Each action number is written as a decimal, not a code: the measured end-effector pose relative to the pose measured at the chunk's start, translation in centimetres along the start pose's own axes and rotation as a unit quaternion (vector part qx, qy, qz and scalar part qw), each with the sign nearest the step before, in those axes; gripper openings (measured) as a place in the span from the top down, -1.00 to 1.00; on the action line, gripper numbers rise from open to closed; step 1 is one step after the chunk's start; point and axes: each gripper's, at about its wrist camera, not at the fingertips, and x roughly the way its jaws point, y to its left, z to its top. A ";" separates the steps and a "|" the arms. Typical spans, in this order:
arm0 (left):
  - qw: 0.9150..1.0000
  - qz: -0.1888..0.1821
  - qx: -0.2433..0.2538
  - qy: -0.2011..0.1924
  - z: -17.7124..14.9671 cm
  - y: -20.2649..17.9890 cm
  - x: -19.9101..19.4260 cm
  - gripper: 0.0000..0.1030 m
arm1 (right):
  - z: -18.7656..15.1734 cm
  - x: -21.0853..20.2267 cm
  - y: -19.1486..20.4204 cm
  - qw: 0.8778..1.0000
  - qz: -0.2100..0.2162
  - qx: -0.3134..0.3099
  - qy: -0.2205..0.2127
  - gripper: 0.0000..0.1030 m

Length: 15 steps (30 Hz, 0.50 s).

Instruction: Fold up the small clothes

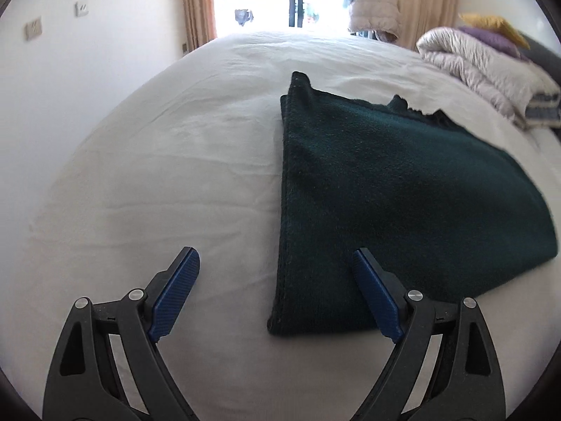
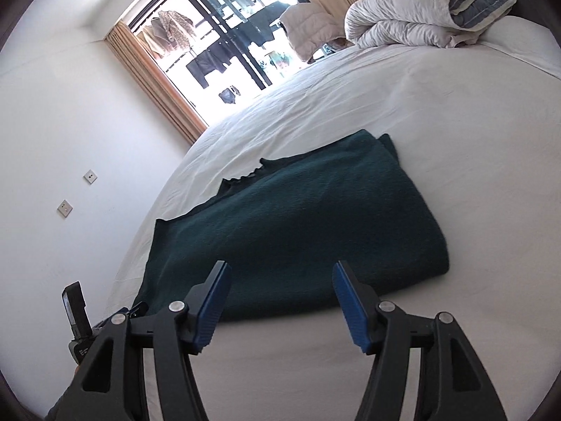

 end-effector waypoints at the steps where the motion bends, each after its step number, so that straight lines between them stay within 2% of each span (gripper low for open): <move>1: 0.999 -0.030 -0.036 0.002 -0.6 0.8 -0.6 -0.74 | -0.2 0.2 0.3 1.000 0.006 0.000 0.004 -0.23; 3: 0.992 -0.079 -0.102 0.001 -2.1 2.2 -1.7 -0.74 | -0.6 0.8 0.9 1.000 0.017 -0.001 0.010 -0.23; 6: 0.973 -0.145 -0.179 0.002 -4.1 3.4 -2.7 -0.75 | -1.3 1.8 1.5 0.999 0.029 0.000 0.022 -0.23; 10: 0.952 -0.206 -0.226 0.012 -4.3 3.2 -2.5 -0.81 | -1.9 2.9 2.1 0.998 0.046 0.010 0.032 -0.23; 13: 0.936 -0.233 -0.264 0.016 -3.6 3.0 -1.3 -0.81 | -1.9 3.3 2.8 0.998 0.057 0.007 0.035 -0.23; 15: 0.928 -0.244 -0.280 0.022 -2.9 2.8 -0.2 -0.81 | -1.5 3.7 3.2 0.997 0.062 0.004 0.035 -0.23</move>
